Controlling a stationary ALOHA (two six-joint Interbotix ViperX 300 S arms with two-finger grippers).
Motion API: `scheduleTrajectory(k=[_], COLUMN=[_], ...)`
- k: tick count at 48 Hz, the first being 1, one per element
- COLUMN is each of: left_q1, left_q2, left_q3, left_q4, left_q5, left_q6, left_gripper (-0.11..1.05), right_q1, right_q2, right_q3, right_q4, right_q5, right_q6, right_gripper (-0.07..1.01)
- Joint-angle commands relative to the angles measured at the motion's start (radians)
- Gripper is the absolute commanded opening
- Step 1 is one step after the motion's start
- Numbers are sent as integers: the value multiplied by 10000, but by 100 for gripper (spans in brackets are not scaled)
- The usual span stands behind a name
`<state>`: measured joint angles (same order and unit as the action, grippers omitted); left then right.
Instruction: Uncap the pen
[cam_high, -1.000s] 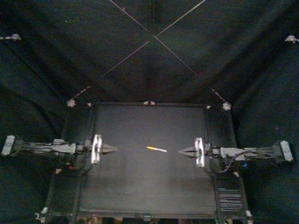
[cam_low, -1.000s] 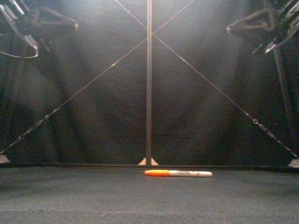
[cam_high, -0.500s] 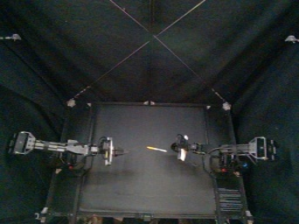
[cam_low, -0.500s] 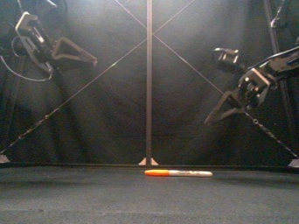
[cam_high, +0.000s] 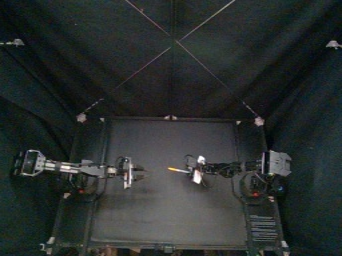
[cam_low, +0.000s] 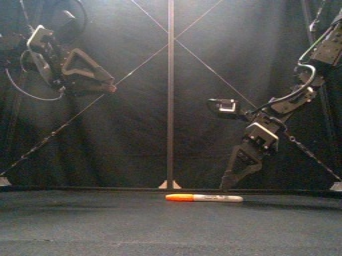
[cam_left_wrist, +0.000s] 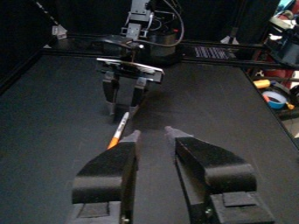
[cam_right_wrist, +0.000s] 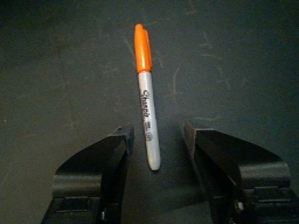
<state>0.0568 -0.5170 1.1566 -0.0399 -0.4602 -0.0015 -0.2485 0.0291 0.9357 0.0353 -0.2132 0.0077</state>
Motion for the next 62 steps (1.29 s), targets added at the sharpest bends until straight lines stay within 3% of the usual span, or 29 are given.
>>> scheduleTrajectory(k=[1, 10, 14, 17, 21, 24, 30, 38, 43, 49, 62], left_q1=[31, 31, 31, 31, 31, 61, 169, 230, 245, 230, 215], left_q2=[15, 15, 15, 15, 15, 15, 15, 15, 31, 153, 997], left_q3=[-184, -199, -230, -261, -383, -506, -813, -1243, -1442, -1519, -1595], left_q4=[-92, -92, -92, -123, -322, -430, -368, 0, 138, 184, 153], left_q5=[-61, -61, -61, -31, 77, 337, 1089, 2393, 2853, 3022, 3053], left_q6=[15, 31, 31, -15, 0, 46, 46, 46, 46, 46, 31], left_gripper=[80, 84, 84, 84, 84, 84, 84, 84, 84, 84, 85], right_q1=[15, 46, 153, 276, 399, 568, 798, 1120, 1335, 1549, 1810], right_q2=[153, 568, 706, 767, 767, 629, 276, -31, -61, -61, -92], right_q3=[-307, -430, -460, -460, -522, -644, -1104, -2102, -2715, -3252, -3682], right_q4=[-61, -77, -107, -138, -169, -199, -322, -690, -1012, -1335, -1488], right_q5=[0, 0, 0, 0, 31, 138, 568, 1442, 1841, 2040, 2040], right_q6=[-31, -31, -46, -31, -31, -77, -92, -107, -107, -15, -31], right_gripper=[83, 80, 74, 67, 59, 54, 51, 51, 51, 51, 51])
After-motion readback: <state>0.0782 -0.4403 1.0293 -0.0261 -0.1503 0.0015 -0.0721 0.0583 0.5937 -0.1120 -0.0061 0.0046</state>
